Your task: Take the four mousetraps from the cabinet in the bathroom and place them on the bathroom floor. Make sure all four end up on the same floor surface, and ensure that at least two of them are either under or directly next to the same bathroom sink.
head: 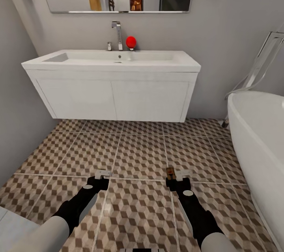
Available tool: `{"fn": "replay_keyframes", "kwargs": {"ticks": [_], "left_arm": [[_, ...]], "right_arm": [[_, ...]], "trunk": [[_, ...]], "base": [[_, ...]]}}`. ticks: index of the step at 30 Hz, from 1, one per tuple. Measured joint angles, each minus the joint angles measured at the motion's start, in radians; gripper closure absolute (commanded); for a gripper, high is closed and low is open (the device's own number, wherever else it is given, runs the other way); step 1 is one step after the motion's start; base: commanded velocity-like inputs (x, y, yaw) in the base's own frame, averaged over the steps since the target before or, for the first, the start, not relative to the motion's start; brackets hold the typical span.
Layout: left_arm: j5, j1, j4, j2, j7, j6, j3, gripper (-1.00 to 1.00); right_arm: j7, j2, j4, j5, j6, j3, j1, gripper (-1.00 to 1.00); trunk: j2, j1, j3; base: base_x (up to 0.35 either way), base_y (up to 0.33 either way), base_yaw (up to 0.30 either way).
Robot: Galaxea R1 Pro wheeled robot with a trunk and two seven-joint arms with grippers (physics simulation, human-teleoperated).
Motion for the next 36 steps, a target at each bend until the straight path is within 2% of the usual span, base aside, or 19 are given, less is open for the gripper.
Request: {"fn": "replay_keyframes", "kwargs": {"ticks": [8, 11, 17, 28, 36], "left_arm": [[0.000, 0.000, 0.005, -0.005, -0.001, -0.001, -0.001, 1.00], [0.000, 0.000, 0.012, -0.006, -0.001, -0.001, -0.002, 1.00], [0.000, 0.000, 0.015, -0.006, -0.001, -0.001, -0.002, 1.00], [0.000, 0.000, 0.015, -0.006, -0.001, -0.001, -0.002, 1.00], [-0.001, 0.000, 0.006, -0.006, -0.006, -0.012, -0.002, 1.00]], "right_arm": [[0.003, 0.000, 0.000, 0.000, 0.000, 0.000, 0.000, 1.00], [0.020, 0.000, 0.000, 0.000, -0.009, 0.000, 0.000, 1.00], [0.095, -0.001, 0.002, 0.000, -0.096, 0.000, 0.000, 1.00], [0.105, -0.001, 0.002, 0.001, -0.109, -0.001, 0.000, 1.00], [0.106, -0.001, 0.002, 0.001, -0.110, -0.001, 0.000, 1.00]], "trunk": [[-0.056, 0.031, -0.038], [-0.057, 0.032, -0.054], [-0.058, 0.035, -0.086], [-0.061, 0.040, -0.145], [-0.061, 0.040, -0.157]], "base": [[0.000, 0.000, 0.000], [0.000, 0.000, 0.000], [0.000, 0.000, 0.000], [0.000, 0.000, 0.000], [0.000, 0.000, 0.000]]}}
